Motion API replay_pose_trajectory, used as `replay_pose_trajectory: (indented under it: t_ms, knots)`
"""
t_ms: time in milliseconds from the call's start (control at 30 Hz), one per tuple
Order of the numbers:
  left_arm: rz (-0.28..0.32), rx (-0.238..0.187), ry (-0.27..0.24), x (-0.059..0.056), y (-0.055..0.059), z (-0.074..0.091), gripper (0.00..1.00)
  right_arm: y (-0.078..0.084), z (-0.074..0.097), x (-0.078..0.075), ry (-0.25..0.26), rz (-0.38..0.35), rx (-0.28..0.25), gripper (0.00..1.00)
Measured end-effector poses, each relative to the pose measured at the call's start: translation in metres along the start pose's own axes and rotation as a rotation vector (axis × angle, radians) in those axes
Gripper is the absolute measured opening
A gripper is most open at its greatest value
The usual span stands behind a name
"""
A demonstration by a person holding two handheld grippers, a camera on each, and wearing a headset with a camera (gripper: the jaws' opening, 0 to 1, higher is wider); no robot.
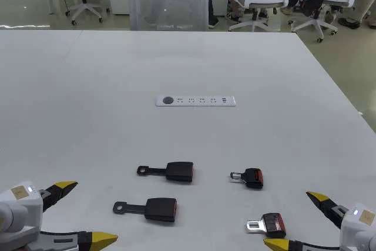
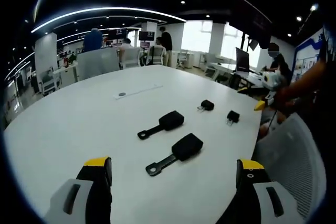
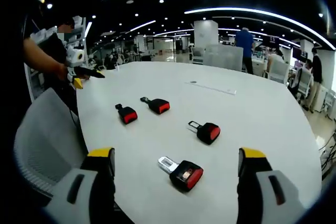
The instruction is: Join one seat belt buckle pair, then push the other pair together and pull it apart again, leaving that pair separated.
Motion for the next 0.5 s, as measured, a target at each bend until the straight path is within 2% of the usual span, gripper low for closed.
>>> replay_pose_trajectory:
  t_ms: [267,500]
  knots:
    - [0.007,-0.013,-0.009,0.0003,-0.0012,0.0040,1.00,-0.0022,0.0019,-0.0007,0.002,0.001,-0.005,1.00]
    - [0.011,-0.006,-0.008,-0.0021,0.0031,0.0046,1.00,0.0013,0.0036,0.0001,0.002,-0.002,0.001,1.00]
Point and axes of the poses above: the centre of the closed fingertips' face, and the gripper's own axes: z roughly backward along the fingers, x roughly to its left, y roughly out of its underside, the point moved 10 cm from there along z, roughly backward along the fingers, and after that the axes turned 15 degrees about x, right-handed, at the moved point
